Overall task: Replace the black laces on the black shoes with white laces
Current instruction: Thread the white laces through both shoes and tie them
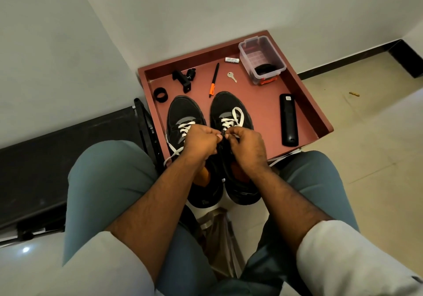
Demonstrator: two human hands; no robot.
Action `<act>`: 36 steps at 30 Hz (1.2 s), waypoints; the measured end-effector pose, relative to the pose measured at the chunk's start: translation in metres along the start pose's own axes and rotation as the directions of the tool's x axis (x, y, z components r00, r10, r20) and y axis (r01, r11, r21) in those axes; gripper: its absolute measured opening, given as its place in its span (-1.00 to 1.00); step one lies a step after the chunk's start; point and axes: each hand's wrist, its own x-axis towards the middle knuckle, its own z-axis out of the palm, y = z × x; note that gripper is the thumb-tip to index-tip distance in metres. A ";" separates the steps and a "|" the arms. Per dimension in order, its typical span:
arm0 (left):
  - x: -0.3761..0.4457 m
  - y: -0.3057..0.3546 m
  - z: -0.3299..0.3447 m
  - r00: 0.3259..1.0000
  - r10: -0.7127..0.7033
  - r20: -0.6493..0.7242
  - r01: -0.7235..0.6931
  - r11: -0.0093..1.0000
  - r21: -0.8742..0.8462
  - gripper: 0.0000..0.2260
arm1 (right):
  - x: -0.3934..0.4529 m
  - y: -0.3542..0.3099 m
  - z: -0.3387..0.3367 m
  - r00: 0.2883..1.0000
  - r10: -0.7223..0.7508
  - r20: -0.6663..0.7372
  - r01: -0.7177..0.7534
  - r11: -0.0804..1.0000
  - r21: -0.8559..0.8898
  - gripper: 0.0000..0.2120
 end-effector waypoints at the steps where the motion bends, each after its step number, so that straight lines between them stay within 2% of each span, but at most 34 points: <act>1: 0.000 0.000 0.000 1.000 0.002 0.013 -0.002 0.999 -0.034 -0.79 | -0.001 0.001 0.000 1.000 0.027 -0.008 -0.026 0.999 0.038 -0.87; 3: -0.001 -0.003 0.002 0.999 0.054 -0.005 -0.054 0.999 0.003 -0.79 | -0.004 0.004 -0.001 0.998 0.065 -0.011 -0.064 0.991 0.115 -0.87; 5: 0.000 -0.008 0.004 0.988 0.144 -0.055 -0.137 0.984 0.113 -0.82 | -0.005 0.008 -0.002 0.998 0.054 0.015 -0.055 0.986 0.156 -0.86; 7: -0.002 -0.009 0.006 0.977 0.185 -0.102 -0.169 0.974 0.149 -0.84 | -0.005 0.010 -0.002 0.999 0.034 0.039 -0.040 0.985 0.170 -0.85; 8: -0.005 -0.006 0.007 0.974 0.183 -0.131 -0.169 0.979 0.111 -0.83 | -0.004 0.011 -0.002 0.999 0.028 0.044 -0.036 0.984 0.174 -0.84; 9: -0.007 -0.001 0.006 0.974 0.159 -0.163 -0.161 0.987 0.000 -0.81 | -0.004 0.011 -0.002 0.999 0.028 0.047 -0.035 0.985 0.170 -0.82; 10: -0.009 0.006 0.001 0.976 0.110 -0.187 -0.147 0.970 -0.194 -0.80 | -0.005 0.011 -0.003 0.999 0.029 0.044 -0.036 0.986 0.161 -0.80; 11: -0.009 0.015 -0.007 0.982 0.045 -0.183 -0.124 0.887 -0.446 -0.79 | -0.005 0.012 -0.005 0.999 0.022 0.033 -0.027 0.989 0.148 -0.78; 12: -0.007 0.024 -0.020 0.987 -0.016 -0.160 -0.101 0.715 -0.692 -0.79 | -0.006 0.012 -0.007 1.000 -0.004 0.014 0.003 0.993 0.122 -0.77; 13: -0.005 0.031 -0.035 0.988 -0.061 -0.139 -0.092 0.487 -0.869 -0.78 | -0.008 0.011 -0.009 0.999 -0.050 -0.013 0.051 0.996 0.069 -0.77; 14: -0.002 0.035 -0.051 0.986 -0.088 -0.143 -0.111 0.297 -0.948 -0.75 | -0.009 0.011 -0.012 0.995 -0.097 -0.037 0.097 0.995 -0.004 -0.77; 15: 0.001 0.036 -0.064 0.980 -0.103 -0.169 -0.144 0.216 -0.966 -0.73 | -0.010 0.012 -0.016 0.989 -0.133 -0.061 0.129 0.989 -0.073 -0.77; 16: 0.003 0.036 -0.074 0.973 -0.106 -0.205 -0.173 0.252 -0.952 -0.72 | -0.011 0.013 -0.020 0.985 -0.151 -0.083 0.140 0.983 -0.119 -0.76; 17: 0.003 0.036 -0.077 0.967 -0.081 -0.244 -0.194 0.390 -0.900 -0.73 | -0.013 0.014 -0.025 0.983 -0.152 -0.101 0.136 0.980 -0.147 -0.76; 18: 0.002 0.034 -0.073 0.960 -0.020 -0.281 -0.214 0.598 -0.773 -0.76 | -0.015 0.017 -0.030 0.985 -0.138 -0.107 0.120 0.980 -0.158 -0.74; 19: -0.001 0.033 -0.063 0.953 0.075 -0.294 -0.232 0.806 -0.544 -0.81 | -0.017 0.019 -0.035 0.988 -0.118 -0.098 0.102 0.982 -0.156 -0.73; 20: -0.003 0.030 -0.051 0.946 0.189 -0.264 -0.259 0.930 -0.261 -0.85 | -0.019 0.020 -0.039 0.993 -0.096 -0.067 0.086 0.986 -0.144 -0.72; 21: -0.003 0.025 -0.039 0.941 0.288 -0.176 -0.290 0.957 0.018 -0.85 | -0.021 0.020 -0.041 0.997 -0.072 -0.022 0.068 0.989 -0.135 -0.72; 23: -0.002 0.013 -0.018 0.949 0.312 0.048 -0.301 0.847 0.439 -0.81 | -0.025 0.019 -0.041 0.999 -0.040 0.037 0.045 0.987 -0.157 -0.75; 25: -0.001 0.006 -0.005 0.961 0.253 0.114 -0.265 0.714 0.649 -0.86 | -0.027 0.020 -0.039 0.999 -0.038 0.029 0.043 0.984 -0.172 -0.77; 26: -0.002 0.005 -0.003 0.963 0.249 0.107 -0.255 0.700 0.667 -0.89 | -0.026 0.020 -0.037 0.999 -0.037 0.021 0.040 0.985 -0.169 -0.76; 27: -0.003 0.006 -0.005 0.963 0.260 0.072 -0.250 0.757 0.603 -0.89 | -0.026 0.021 -0.037 0.999 -0.032 0.015 0.034 0.985 -0.168 -0.75; 28: -0.005 0.009 -0.012 0.962 0.272 -0.015 -0.235 0.856 0.460 -0.89 | -0.026 0.022 -0.038 1.000 -0.022 0.007 0.023 0.986 -0.163 -0.75; 29: -0.005 0.014 -0.023 0.944 0.277 -0.181 -0.227 0.940 0.253 -0.90 | -0.026 0.024 -0.038 1.000 -0.011 -0.007 0.010 0.988 -0.151 -0.75; 30: 0.000 0.019 -0.040 0.869 0.243 -0.432 -0.251 0.967 0.039 -0.90 | -0.026 0.025 -0.039 1.000 -0.001 -0.020 -0.002 0.990 -0.138 -0.76; 31: 0.006 0.025 -0.066 0.722 0.145 -0.676 -0.339 0.926 -0.164 -0.89 | -0.025 0.025 -0.039 1.000 0.008 -0.026 -0.011 0.991 -0.131 -0.76; 32: 0.012 0.029 -0.094 0.548 0.017 -0.837 -0.489 0.818 -0.304 -0.90 | -0.025 0.024 -0.040 1.000 0.016 -0.025 -0.019 0.991 -0.131 -0.77; 33: 0.018 0.030 -0.119 0.418 -0.106 -0.902 -0.617 0.696 -0.368 -0.92 | -0.025 0.023 -0.039 1.000 0.020 -0.018 -0.022 0.990 -0.137 -0.77; 34: 0.021 0.028 -0.139 0.322 -0.155 -0.934 -0.674 0.656 -0.341 -0.93 | -0.025 0.022 -0.039 1.000 0.021 -0.011 -0.022 0.989 -0.144 -0.77; 35: 0.019 0.027 -0.148 0.246 -0.110 -0.963 -0.640 0.728 -0.246 -0.90 | -0.025 0.021 -0.039 1.000 0.020 -0.009 -0.021 0.988 -0.150 -0.76; 36: 0.014 0.027 -0.146 0.195 0.035 -0.980 -0.555 0.828 -0.081 -0.80 | -0.025 0.020 -0.038 1.000 0.019 -0.010 -0.020 0.987 -0.156 -0.76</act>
